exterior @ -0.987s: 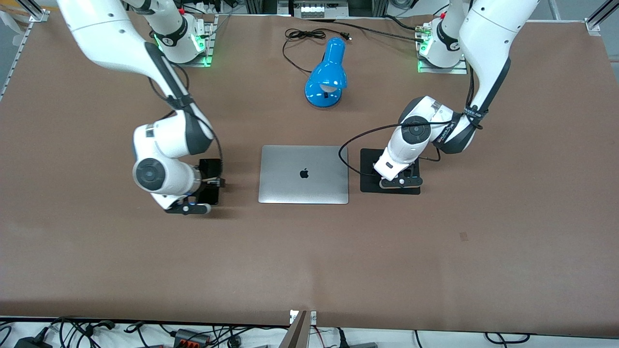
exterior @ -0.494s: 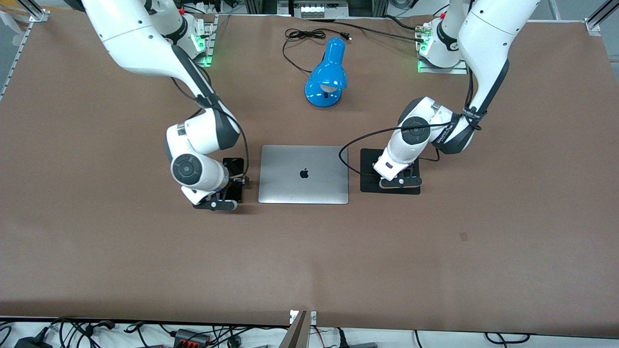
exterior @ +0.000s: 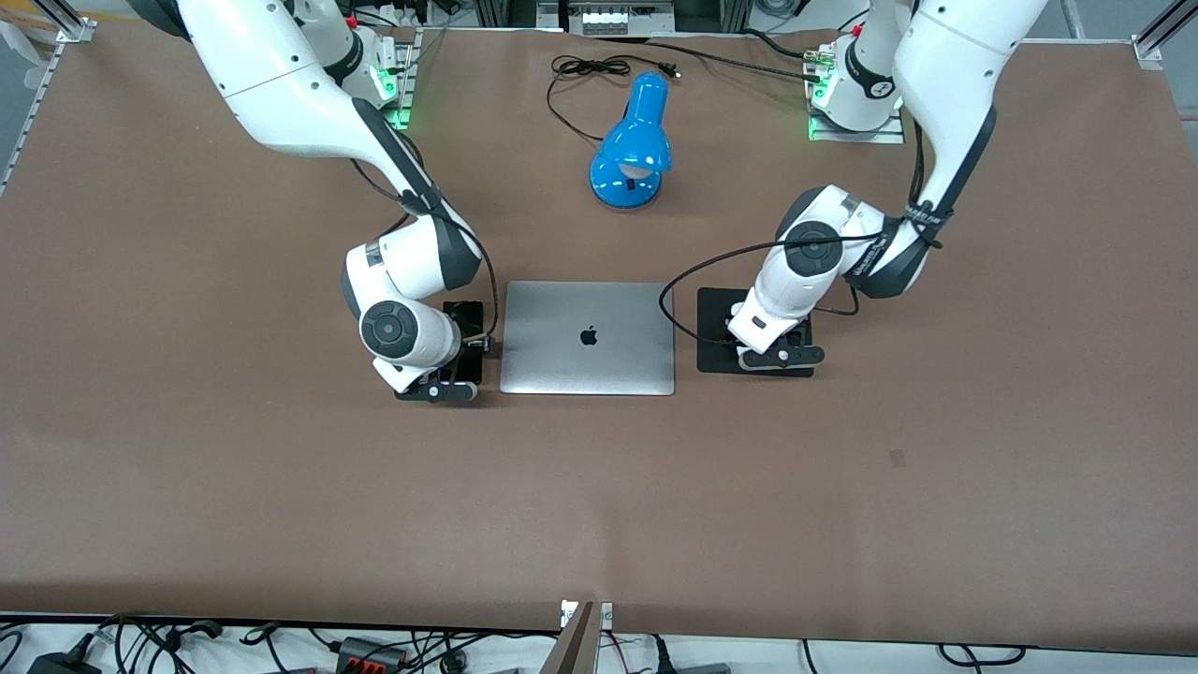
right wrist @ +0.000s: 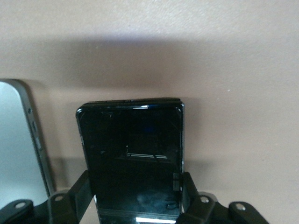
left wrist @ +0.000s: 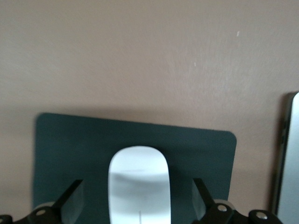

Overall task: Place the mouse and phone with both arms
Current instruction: 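Lower the mouse onto the pad and open the left gripper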

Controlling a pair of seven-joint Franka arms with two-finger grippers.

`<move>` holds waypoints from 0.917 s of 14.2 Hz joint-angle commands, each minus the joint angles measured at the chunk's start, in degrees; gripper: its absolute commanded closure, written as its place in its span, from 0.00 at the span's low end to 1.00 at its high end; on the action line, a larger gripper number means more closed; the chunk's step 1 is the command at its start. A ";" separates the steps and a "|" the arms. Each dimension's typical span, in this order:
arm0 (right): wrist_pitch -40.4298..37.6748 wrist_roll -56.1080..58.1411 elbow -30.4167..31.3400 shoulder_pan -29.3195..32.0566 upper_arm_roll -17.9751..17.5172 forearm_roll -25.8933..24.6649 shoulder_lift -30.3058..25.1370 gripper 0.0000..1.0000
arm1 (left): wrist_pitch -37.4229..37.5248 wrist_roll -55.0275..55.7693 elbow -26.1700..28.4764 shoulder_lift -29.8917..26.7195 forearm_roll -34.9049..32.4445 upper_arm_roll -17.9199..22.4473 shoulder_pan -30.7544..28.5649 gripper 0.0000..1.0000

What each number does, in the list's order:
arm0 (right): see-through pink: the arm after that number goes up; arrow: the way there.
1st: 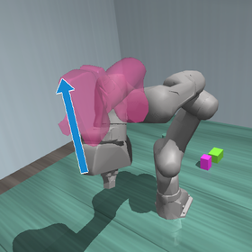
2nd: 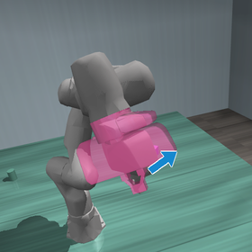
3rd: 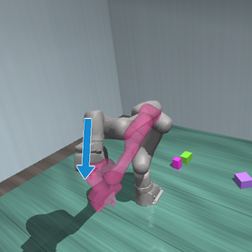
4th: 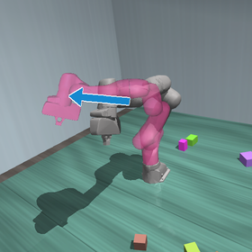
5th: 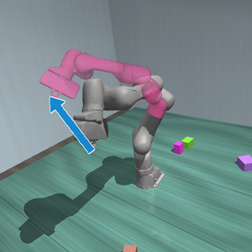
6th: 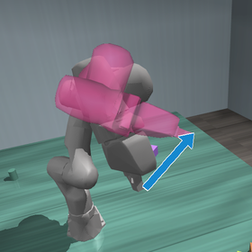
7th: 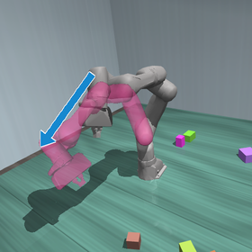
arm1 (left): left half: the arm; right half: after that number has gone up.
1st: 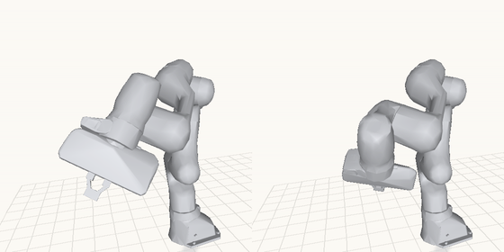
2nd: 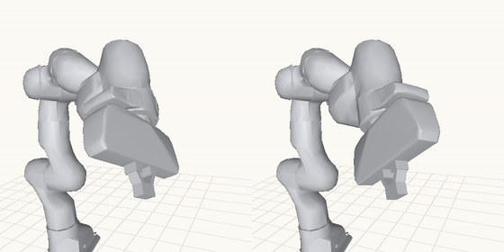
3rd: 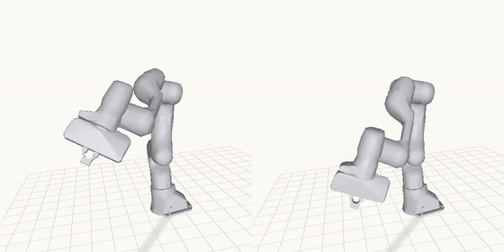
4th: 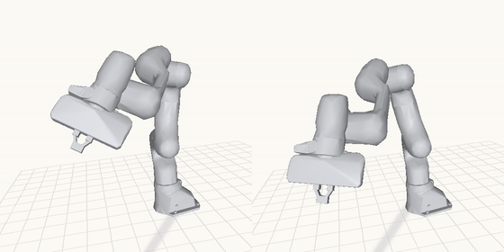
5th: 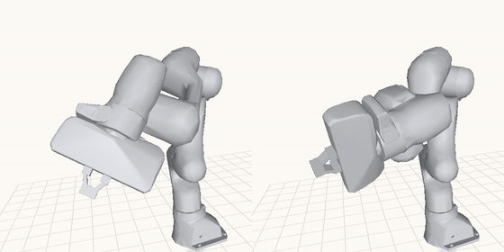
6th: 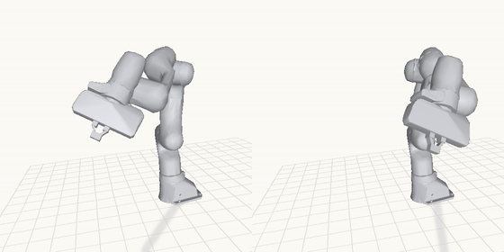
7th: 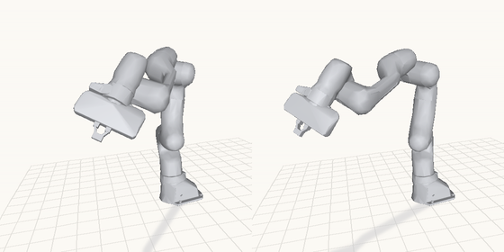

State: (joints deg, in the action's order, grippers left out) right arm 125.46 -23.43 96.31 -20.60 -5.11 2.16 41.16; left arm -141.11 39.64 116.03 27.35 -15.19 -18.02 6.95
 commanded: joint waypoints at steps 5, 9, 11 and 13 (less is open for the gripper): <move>-0.40 0.22 0.63 -1.46 0.36 0.92 -0.47 0.76 | 37.80 -18.77 -22.66 -5.11 -1.33 -0.34 -3.51 0.00; -0.57 -1.35 0.11 -1.03 0.36 1.09 -0.65 0.00 | 49.23 -29.69 -33.56 -7.92 -0.45 -0.52 -7.73 0.00; -0.75 -1.45 -0.42 -0.85 0.53 1.09 -2.04 0.00 | 51.80 -34.69 -38.14 -9.32 4.00 -0.43 -10.62 0.00; -3.45 -2.23 -1.99 -0.76 0.88 1.09 -4.76 0.00 | 55.56 -37.51 -42.01 -9.15 9.45 -0.17 -14.05 0.00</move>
State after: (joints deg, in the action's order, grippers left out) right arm 125.13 -24.60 95.26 -21.49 -4.51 2.34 39.87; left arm -89.83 5.95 78.27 17.66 -10.25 -17.92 -4.15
